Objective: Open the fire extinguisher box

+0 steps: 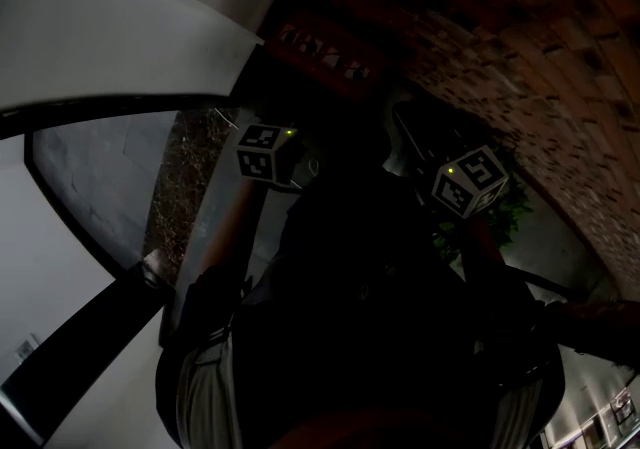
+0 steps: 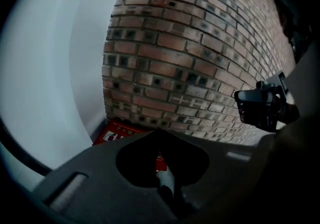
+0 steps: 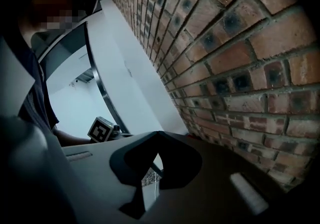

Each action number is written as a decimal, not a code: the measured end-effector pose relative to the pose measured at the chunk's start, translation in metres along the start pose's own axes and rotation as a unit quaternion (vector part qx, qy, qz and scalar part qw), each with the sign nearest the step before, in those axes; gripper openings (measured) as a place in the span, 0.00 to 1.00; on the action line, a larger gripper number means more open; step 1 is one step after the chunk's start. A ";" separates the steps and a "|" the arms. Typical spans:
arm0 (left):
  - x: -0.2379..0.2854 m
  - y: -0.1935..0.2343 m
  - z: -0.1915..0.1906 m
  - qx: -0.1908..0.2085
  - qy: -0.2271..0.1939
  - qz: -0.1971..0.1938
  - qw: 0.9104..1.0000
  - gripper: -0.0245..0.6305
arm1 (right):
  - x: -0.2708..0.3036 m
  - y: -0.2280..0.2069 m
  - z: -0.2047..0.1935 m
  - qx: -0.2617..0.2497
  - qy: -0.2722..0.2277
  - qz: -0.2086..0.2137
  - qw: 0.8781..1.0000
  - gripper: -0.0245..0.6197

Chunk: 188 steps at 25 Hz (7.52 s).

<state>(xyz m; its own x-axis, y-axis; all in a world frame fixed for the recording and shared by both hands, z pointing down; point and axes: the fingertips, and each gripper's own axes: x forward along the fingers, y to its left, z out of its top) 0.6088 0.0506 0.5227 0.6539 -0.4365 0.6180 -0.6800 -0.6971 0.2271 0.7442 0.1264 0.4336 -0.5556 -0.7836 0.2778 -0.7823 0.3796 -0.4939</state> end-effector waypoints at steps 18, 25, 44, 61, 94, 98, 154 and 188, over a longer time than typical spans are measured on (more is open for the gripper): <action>0.119 0.063 -0.146 -0.132 0.222 -0.092 0.962 0.35 | 0.057 -0.011 0.016 -0.046 0.043 -0.027 0.998 0.04; 0.155 0.061 -0.183 -0.216 0.271 -0.138 0.928 0.48 | 0.081 -0.007 0.001 -0.034 0.078 -0.053 0.995 0.04; 0.211 0.083 -0.188 -0.350 0.224 -0.079 0.906 0.48 | 0.058 -0.024 -0.010 -0.038 0.091 -0.111 0.989 0.04; 0.169 0.077 -0.127 -0.289 0.184 -0.101 0.934 0.23 | 0.046 -0.042 0.010 -0.024 0.036 -0.115 0.992 0.04; 0.201 0.041 0.031 -0.012 0.106 -0.108 0.988 0.19 | 0.015 -0.042 0.037 -0.021 -0.031 -0.143 0.989 0.04; 0.215 0.039 0.042 -0.051 0.111 -0.111 0.986 0.19 | 0.002 -0.047 0.037 -0.002 -0.050 -0.155 0.987 0.04; 0.043 -0.014 0.143 0.087 -0.057 -0.306 0.946 0.19 | 0.034 -0.018 0.038 0.067 -0.044 -0.152 0.985 0.04; -0.159 -0.003 0.059 -0.047 -0.188 0.030 0.981 0.04 | 0.083 0.132 0.021 -0.026 -0.006 0.318 0.948 0.04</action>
<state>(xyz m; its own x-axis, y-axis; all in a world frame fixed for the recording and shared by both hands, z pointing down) 0.5272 0.0884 0.3792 0.6754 -0.6664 0.3158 -0.7374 -0.6160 0.2772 0.6008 0.1004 0.3740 -0.9162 -0.3944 -0.0714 -0.3042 0.8002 -0.5168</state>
